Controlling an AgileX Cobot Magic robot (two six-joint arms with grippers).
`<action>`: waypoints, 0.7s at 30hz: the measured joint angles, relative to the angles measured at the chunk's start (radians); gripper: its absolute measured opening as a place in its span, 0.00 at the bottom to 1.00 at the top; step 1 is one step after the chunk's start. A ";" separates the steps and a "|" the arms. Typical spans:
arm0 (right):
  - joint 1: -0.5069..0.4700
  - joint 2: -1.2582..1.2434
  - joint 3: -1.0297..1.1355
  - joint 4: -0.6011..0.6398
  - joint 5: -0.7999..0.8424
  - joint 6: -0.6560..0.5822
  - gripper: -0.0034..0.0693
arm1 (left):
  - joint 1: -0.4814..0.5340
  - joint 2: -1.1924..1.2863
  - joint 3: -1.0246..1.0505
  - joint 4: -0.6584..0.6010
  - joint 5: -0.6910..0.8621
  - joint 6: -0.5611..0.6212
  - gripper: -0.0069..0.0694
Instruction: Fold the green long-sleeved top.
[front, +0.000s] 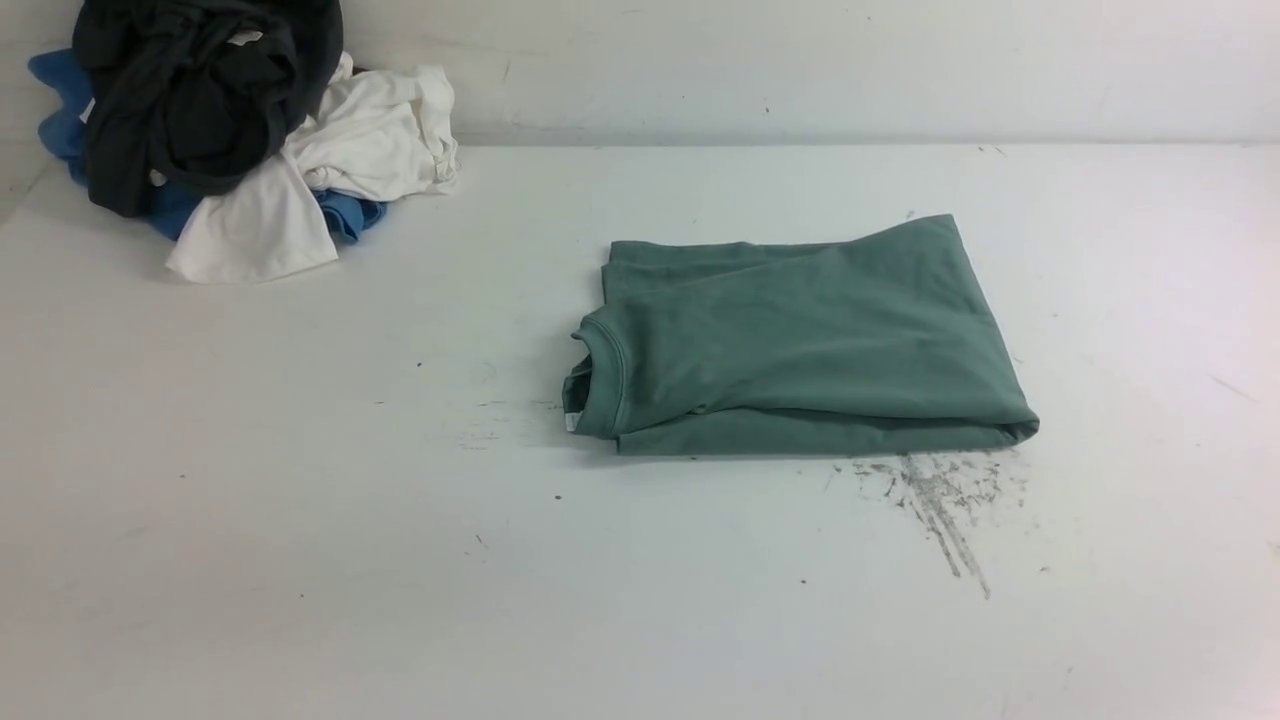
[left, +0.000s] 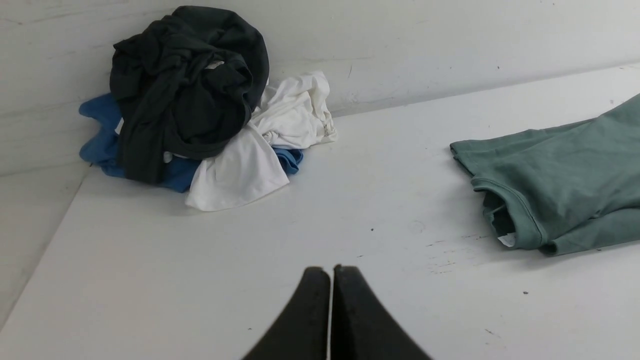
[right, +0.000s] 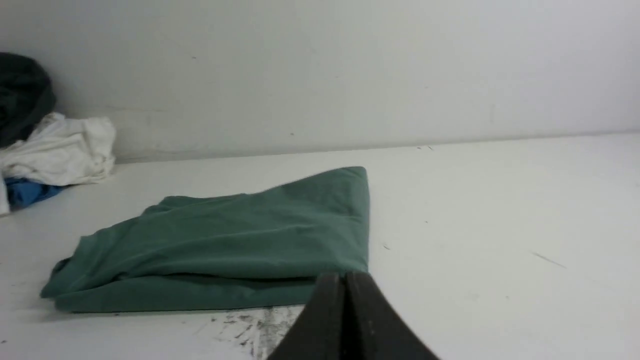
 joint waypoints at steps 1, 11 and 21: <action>-0.006 0.000 0.008 0.007 -0.003 -0.005 0.03 | 0.000 0.000 0.000 0.000 0.000 0.000 0.08; -0.121 0.000 0.093 0.169 0.037 -0.119 0.03 | 0.000 0.000 0.000 0.000 0.000 0.000 0.08; -0.121 0.000 0.092 0.170 0.044 -0.151 0.03 | 0.000 0.000 0.000 0.000 0.000 0.000 0.08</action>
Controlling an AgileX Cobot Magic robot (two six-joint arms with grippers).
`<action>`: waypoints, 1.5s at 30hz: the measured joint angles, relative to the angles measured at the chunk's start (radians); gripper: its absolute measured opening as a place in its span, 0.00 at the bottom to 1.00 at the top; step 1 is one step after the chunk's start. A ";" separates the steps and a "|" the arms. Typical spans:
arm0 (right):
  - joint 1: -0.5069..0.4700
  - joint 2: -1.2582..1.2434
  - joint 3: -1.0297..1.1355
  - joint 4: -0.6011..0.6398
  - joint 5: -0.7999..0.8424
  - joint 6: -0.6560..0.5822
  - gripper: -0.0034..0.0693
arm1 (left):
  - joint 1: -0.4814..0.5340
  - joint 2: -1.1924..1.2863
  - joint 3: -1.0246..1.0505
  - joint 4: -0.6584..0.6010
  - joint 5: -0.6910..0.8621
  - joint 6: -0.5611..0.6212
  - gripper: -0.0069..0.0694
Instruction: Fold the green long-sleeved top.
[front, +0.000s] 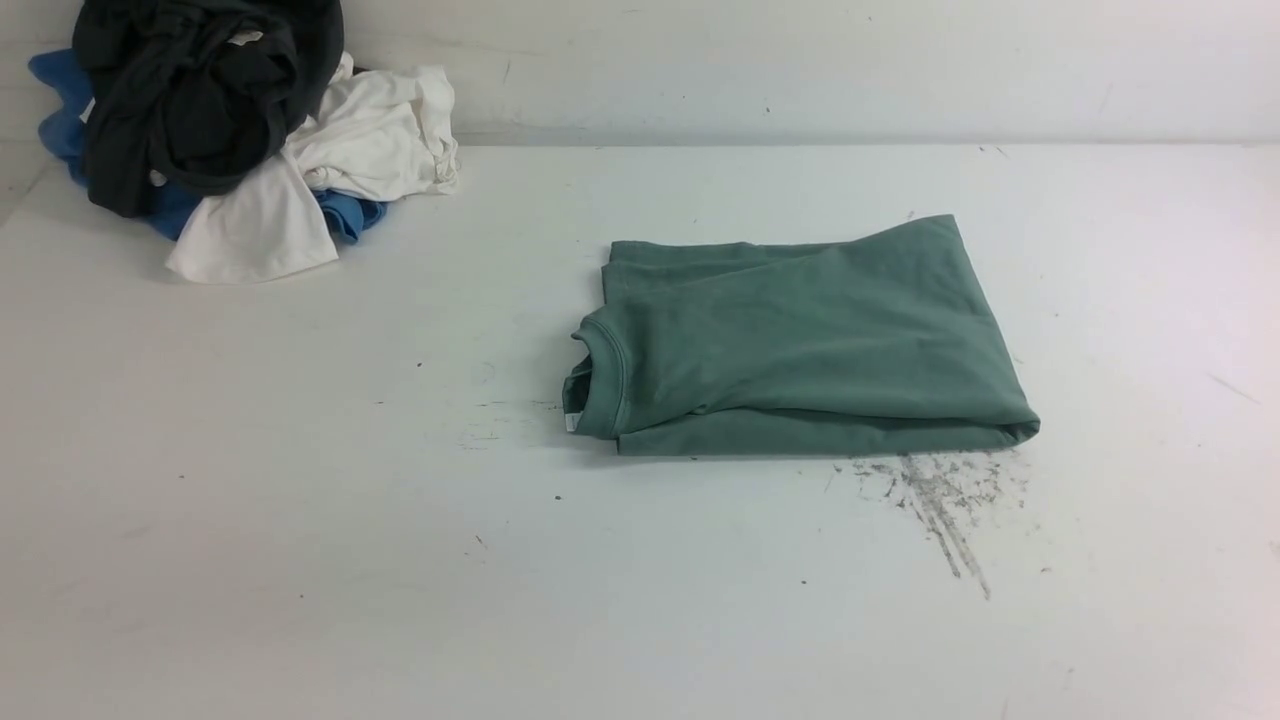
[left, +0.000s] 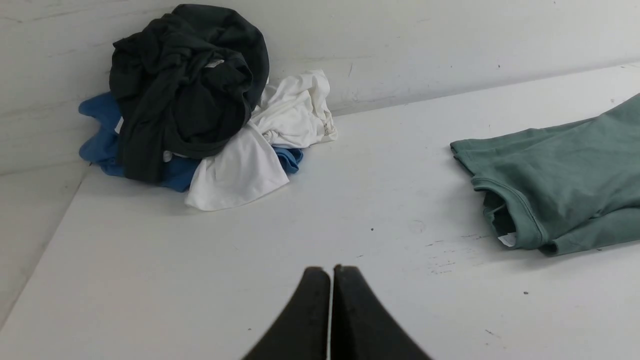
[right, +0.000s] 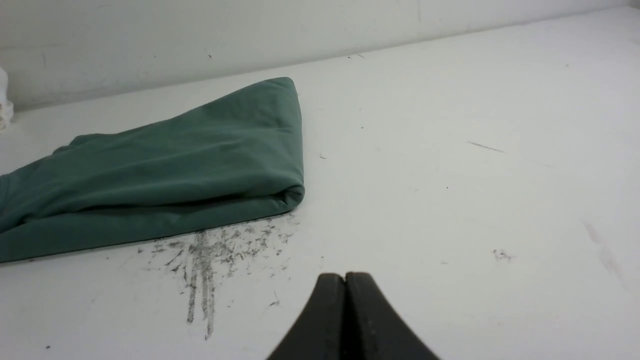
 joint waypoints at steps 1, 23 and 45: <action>0.000 0.000 0.000 -0.001 0.000 -0.002 0.03 | 0.000 0.000 0.000 0.000 0.000 0.000 0.08; 0.000 0.000 0.000 -0.005 0.001 -0.001 0.03 | 0.031 -0.175 0.199 0.015 -0.055 0.000 0.08; 0.000 0.000 -0.001 -0.005 0.006 -0.001 0.03 | 0.123 -0.230 0.439 -0.092 -0.115 0.102 0.08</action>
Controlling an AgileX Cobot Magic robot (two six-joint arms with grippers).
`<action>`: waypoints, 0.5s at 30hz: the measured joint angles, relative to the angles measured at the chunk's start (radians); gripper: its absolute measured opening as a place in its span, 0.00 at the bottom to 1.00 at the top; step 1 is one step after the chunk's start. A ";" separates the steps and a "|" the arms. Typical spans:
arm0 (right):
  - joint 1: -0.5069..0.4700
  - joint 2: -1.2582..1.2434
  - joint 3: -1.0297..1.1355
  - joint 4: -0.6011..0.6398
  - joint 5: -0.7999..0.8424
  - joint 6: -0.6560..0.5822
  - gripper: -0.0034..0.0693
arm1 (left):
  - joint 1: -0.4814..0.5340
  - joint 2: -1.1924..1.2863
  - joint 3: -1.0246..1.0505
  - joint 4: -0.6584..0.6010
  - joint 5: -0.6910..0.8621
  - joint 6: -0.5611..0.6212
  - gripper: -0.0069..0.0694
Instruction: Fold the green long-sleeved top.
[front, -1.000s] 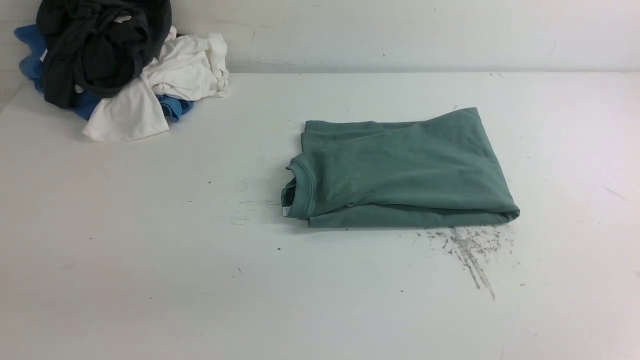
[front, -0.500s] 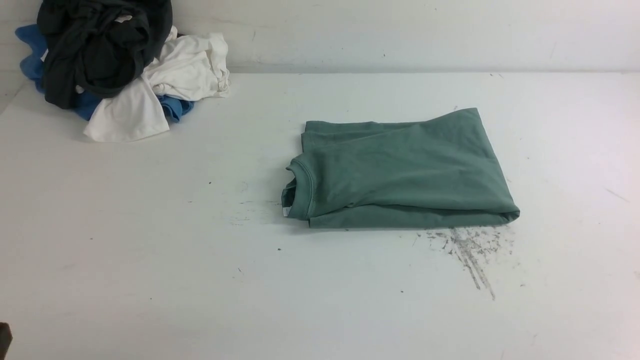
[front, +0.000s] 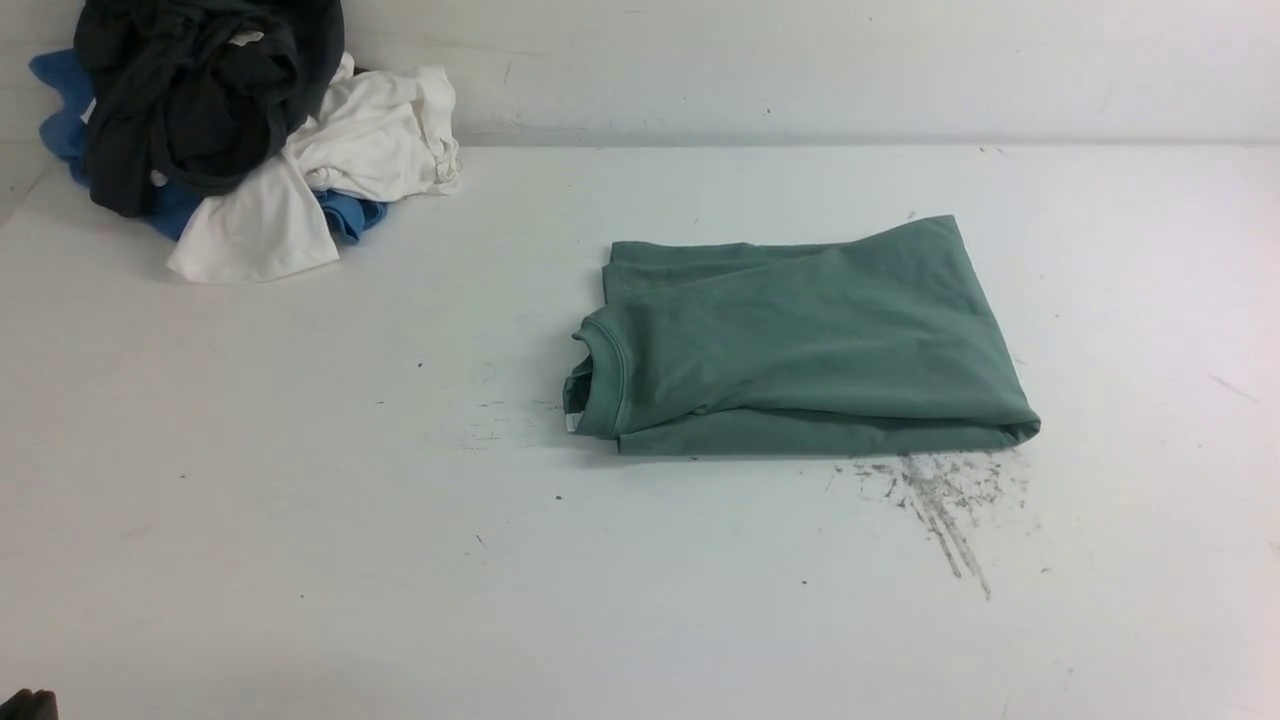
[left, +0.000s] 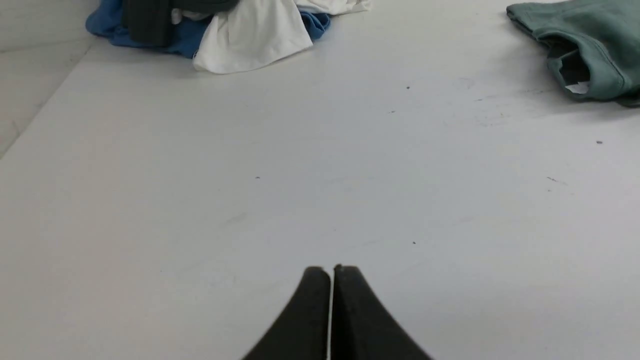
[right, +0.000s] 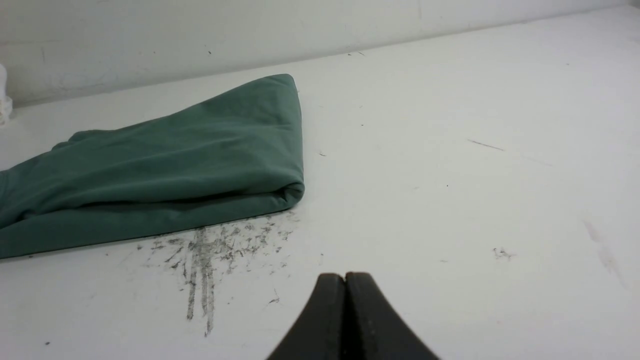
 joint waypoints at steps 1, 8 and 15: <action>0.000 0.000 0.000 0.000 0.000 0.000 0.03 | 0.000 0.000 0.000 -0.008 0.001 0.017 0.08; 0.000 0.000 0.000 0.000 0.000 0.000 0.03 | 0.000 0.000 -0.001 -0.066 0.002 0.040 0.08; 0.000 0.000 0.000 0.000 0.000 0.000 0.03 | 0.000 0.000 -0.001 -0.080 0.002 0.042 0.08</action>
